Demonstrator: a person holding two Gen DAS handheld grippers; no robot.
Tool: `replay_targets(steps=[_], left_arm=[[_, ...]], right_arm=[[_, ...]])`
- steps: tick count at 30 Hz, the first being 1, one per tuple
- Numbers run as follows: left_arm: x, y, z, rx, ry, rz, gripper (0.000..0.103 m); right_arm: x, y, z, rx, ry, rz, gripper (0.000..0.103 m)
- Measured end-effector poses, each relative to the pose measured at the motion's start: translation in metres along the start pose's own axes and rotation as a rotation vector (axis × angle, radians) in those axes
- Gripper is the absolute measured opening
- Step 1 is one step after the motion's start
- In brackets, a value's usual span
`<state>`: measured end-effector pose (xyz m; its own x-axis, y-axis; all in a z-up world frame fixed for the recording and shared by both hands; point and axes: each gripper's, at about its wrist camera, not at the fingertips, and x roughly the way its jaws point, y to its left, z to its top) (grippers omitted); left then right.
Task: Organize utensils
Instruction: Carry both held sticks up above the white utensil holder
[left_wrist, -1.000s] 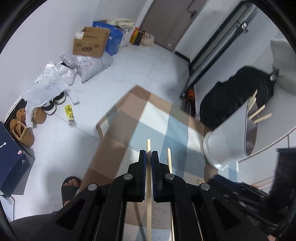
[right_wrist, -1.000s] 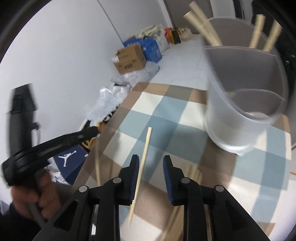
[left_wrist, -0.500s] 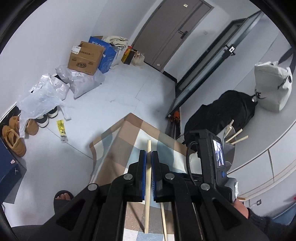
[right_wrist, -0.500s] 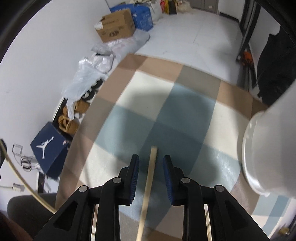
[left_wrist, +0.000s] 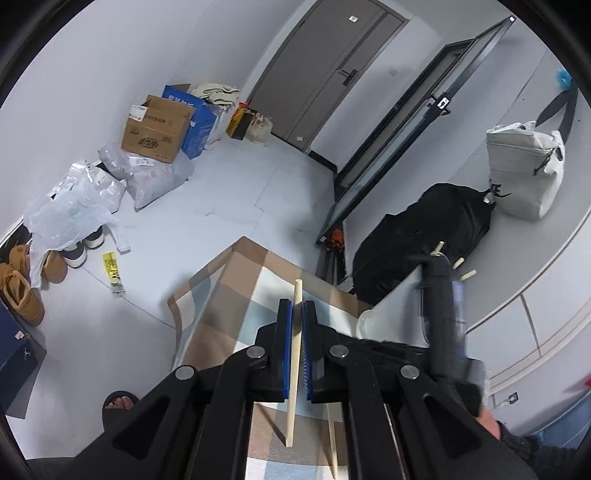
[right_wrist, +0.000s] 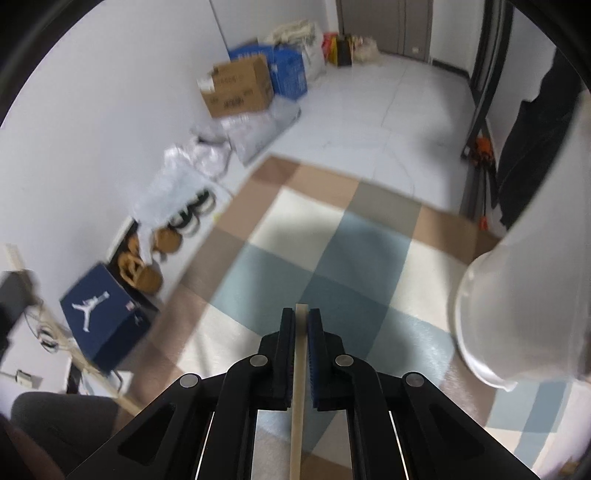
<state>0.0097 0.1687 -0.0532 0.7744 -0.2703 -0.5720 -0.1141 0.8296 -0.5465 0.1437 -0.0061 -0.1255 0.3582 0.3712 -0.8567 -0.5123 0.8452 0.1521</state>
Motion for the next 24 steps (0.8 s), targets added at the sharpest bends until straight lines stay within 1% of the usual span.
replay_targets(steps=[2,4,10,13,17,20,24], left_arm=[[-0.003,-0.005,-0.001,0.023,-0.008,-0.006,0.001],[-0.005,-0.012,-0.003,0.048,-0.007,-0.016,0.001],[-0.012,-0.038,-0.008,0.148,-0.023,-0.038,0.001],[-0.013,-0.051,-0.011,0.184,-0.023,-0.054,0.001],[-0.018,-0.070,-0.016,0.236,-0.027,-0.060,0.001],[-0.021,-0.084,-0.018,0.267,-0.031,-0.061,0.001],[-0.024,-0.096,-0.019,0.284,-0.032,-0.061,0.001]], right_arm=[[-0.018,0.001,-0.002,0.003,-0.053,0.019,0.005],[-0.047,-0.001,-0.011,0.006,-0.126,0.039,0.005],[-0.110,-0.004,-0.050,-0.014,-0.295,0.031,0.005],[-0.133,-0.008,-0.067,-0.002,-0.357,0.024,0.005],[-0.156,-0.018,-0.079,0.019,-0.428,0.023,0.005],[-0.170,-0.027,-0.088,0.032,-0.467,0.021,0.005],[-0.187,-0.036,-0.096,0.048,-0.514,0.022,0.005]])
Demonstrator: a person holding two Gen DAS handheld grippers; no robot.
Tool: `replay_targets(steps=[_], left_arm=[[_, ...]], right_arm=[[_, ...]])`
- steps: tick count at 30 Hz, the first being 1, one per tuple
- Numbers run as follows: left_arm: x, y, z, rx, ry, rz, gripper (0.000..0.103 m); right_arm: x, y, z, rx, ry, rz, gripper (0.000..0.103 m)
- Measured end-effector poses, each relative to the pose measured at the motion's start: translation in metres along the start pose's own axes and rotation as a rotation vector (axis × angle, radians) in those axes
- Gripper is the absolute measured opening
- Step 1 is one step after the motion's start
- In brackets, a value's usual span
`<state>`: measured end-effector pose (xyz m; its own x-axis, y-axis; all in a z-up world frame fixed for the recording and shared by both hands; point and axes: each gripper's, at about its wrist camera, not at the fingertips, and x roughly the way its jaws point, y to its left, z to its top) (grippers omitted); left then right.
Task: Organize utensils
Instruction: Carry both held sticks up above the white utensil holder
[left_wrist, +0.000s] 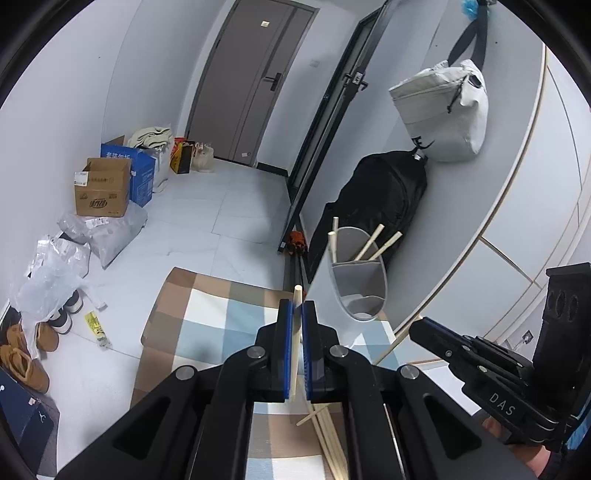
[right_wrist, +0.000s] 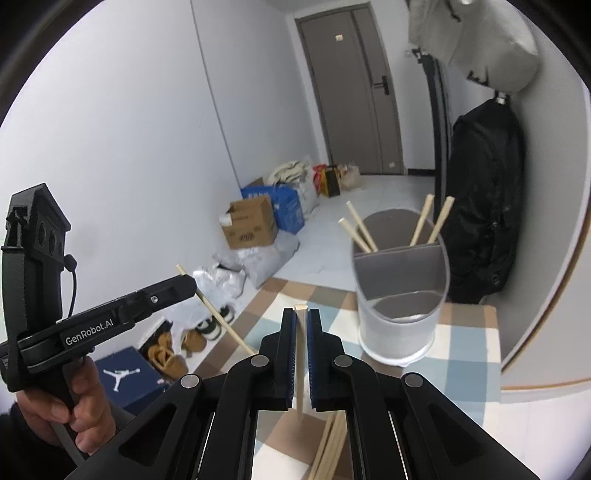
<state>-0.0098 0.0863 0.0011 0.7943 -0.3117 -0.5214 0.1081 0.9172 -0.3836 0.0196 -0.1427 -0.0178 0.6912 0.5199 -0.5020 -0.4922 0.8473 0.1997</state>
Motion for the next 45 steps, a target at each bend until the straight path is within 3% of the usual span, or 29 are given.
replay_targets(steps=[10,21,32,45], left_arm=[[-0.008,-0.036,0.018,0.049,-0.009,-0.009,0.001],[-0.023,-0.081,0.069,0.099,-0.052,-0.053,0.001],[0.000,-0.108,0.131,0.151,-0.097,-0.055,0.001],[0.062,-0.096,0.143,0.202,-0.032,-0.018,0.001]], right_arm=[[-0.038,-0.012,0.030,-0.008,-0.122,-0.004,0.005],[-0.068,-0.038,0.101,-0.020,-0.230,-0.015,0.005],[-0.046,-0.059,0.161,-0.057,-0.251,-0.049,0.005],[0.006,-0.077,0.180,-0.098,-0.215,-0.057,0.005]])
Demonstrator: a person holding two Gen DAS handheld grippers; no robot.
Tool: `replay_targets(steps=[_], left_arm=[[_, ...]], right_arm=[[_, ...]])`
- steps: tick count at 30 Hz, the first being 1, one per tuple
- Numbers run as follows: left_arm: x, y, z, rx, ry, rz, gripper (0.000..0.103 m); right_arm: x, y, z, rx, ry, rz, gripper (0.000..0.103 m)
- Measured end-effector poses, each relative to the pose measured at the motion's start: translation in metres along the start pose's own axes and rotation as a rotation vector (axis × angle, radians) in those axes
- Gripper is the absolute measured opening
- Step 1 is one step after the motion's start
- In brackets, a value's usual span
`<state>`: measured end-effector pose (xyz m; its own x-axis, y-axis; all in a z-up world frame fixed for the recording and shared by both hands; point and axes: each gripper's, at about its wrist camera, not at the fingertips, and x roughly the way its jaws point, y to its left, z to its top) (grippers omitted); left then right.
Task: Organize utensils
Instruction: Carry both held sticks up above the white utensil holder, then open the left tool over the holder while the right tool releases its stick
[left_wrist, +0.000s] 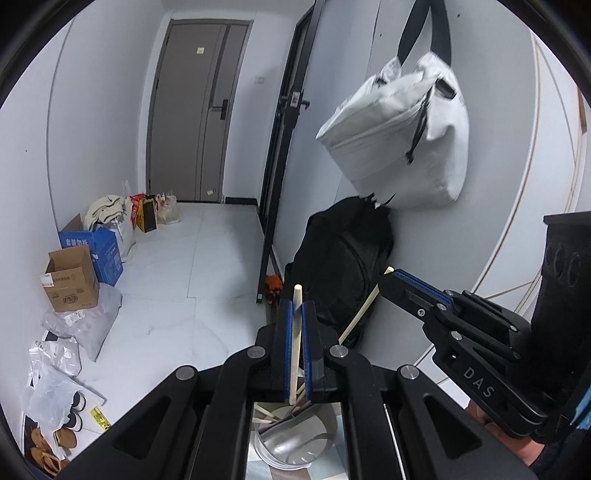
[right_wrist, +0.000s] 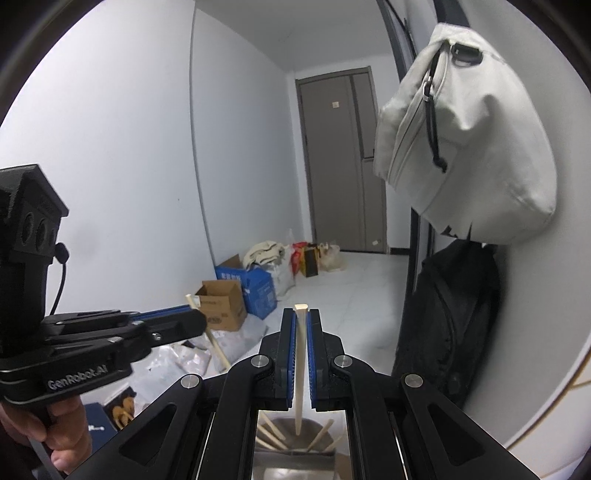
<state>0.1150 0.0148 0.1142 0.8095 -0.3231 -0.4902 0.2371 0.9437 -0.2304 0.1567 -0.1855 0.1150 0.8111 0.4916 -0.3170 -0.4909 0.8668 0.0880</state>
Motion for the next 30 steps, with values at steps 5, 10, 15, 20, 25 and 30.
replay_targets(steps=[5,10,15,20,25,30], left_arm=[[0.020,0.009,-0.005,-0.006,0.035,-0.003,0.001],[0.034,0.015,-0.009,-0.011,0.060,-0.011,0.001],[0.045,0.019,-0.012,-0.011,0.083,-0.039,0.001],[0.054,0.018,-0.024,-0.004,0.119,-0.066,0.001],[0.064,0.018,-0.035,0.000,0.179,-0.099,0.001],[0.064,0.022,-0.030,-0.001,0.229,-0.118,0.015]], right_arm=[[0.016,-0.004,-0.008,-0.007,0.021,0.009,0.005],[0.033,-0.009,-0.014,-0.013,0.046,0.016,0.005],[0.048,-0.012,-0.027,-0.006,0.086,0.035,0.005],[0.054,-0.017,-0.056,0.009,0.109,0.073,0.005],[0.057,-0.019,-0.076,0.023,0.141,0.085,0.006],[0.046,-0.031,-0.078,0.076,0.151,0.116,0.032]])
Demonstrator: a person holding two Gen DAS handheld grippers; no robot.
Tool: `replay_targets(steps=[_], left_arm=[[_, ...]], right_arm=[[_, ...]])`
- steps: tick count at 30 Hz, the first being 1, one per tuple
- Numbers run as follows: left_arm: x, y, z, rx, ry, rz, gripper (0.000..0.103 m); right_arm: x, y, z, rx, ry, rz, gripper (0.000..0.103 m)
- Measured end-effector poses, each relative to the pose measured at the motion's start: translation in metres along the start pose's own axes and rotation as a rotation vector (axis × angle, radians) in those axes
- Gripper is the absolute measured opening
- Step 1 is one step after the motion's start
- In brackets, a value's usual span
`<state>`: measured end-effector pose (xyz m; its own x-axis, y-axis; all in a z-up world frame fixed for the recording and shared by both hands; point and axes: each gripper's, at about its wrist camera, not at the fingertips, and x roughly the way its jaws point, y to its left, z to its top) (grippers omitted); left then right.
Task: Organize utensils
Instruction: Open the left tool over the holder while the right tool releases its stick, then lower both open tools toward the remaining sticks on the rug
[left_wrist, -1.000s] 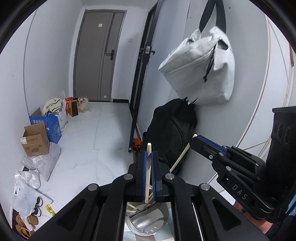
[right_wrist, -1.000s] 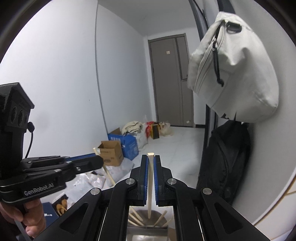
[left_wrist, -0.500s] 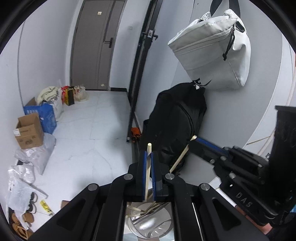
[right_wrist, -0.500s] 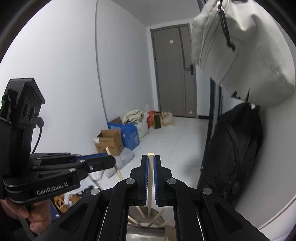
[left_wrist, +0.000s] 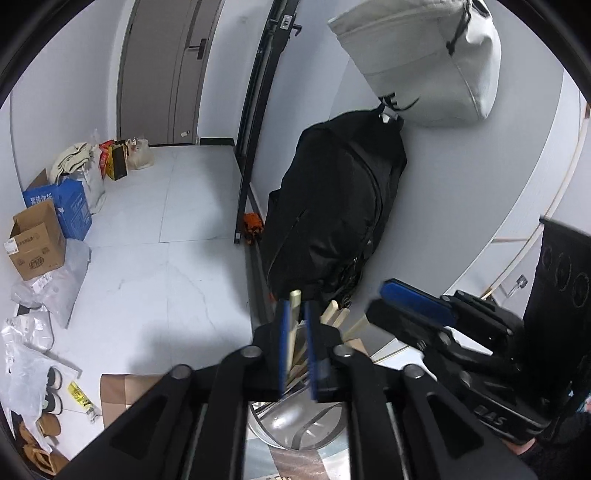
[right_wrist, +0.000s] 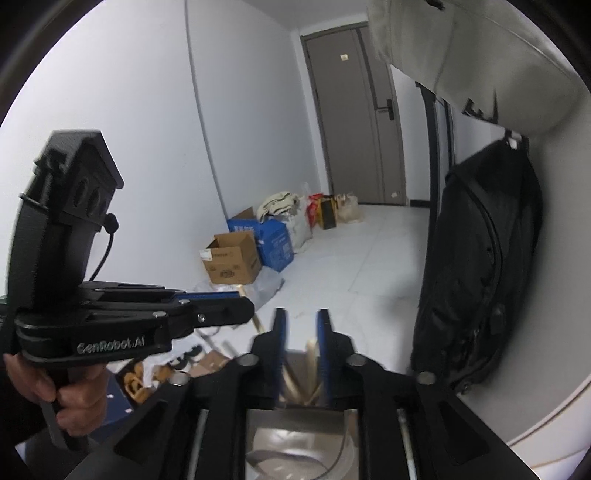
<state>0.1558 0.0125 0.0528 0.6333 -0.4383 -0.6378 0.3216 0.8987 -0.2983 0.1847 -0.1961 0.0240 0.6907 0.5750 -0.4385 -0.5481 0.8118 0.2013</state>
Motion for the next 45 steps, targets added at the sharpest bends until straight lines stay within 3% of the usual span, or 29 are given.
replay_targets(steps=[1,3,8,12,25,28,33,37,41,45], left_arm=[[-0.006,0.001,0.003,-0.010,-0.009,-0.013,0.030],[-0.016,0.001,0.004,-0.011,-0.039,0.004,0.048],[-0.036,-0.002,-0.006,-0.021,-0.085,0.073,0.049],[-0.046,-0.010,-0.022,-0.006,-0.097,0.145,0.049],[-0.076,-0.029,-0.062,-0.025,-0.133,0.228,0.054],[-0.081,-0.036,-0.072,-0.010,-0.158,0.253,0.065],[-0.087,-0.038,-0.087,-0.020,-0.158,0.253,0.066],[-0.090,-0.037,-0.099,-0.033,-0.177,0.256,0.077],[-0.088,-0.032,-0.117,-0.041,-0.190,0.267,0.080],[-0.069,-0.015,-0.139,-0.082,-0.140,0.270,0.081]], right_arm=[[-0.006,-0.003,-0.001,0.020,-0.011,0.016,0.043],[-0.020,-0.011,-0.005,0.069,-0.041,0.044,0.046],[-0.049,-0.017,-0.018,0.142,-0.074,0.027,0.055],[-0.067,-0.014,-0.028,0.161,-0.079,-0.002,0.069],[-0.106,0.013,-0.063,0.177,-0.087,-0.040,0.092],[-0.110,0.020,-0.069,0.172,-0.085,-0.039,0.094],[-0.115,0.032,-0.080,0.167,-0.079,-0.033,0.100],[-0.113,0.040,-0.089,0.156,-0.056,-0.040,0.101],[-0.104,0.048,-0.102,0.138,0.001,-0.029,0.103],[-0.087,0.052,-0.121,0.125,0.085,-0.042,0.103]])
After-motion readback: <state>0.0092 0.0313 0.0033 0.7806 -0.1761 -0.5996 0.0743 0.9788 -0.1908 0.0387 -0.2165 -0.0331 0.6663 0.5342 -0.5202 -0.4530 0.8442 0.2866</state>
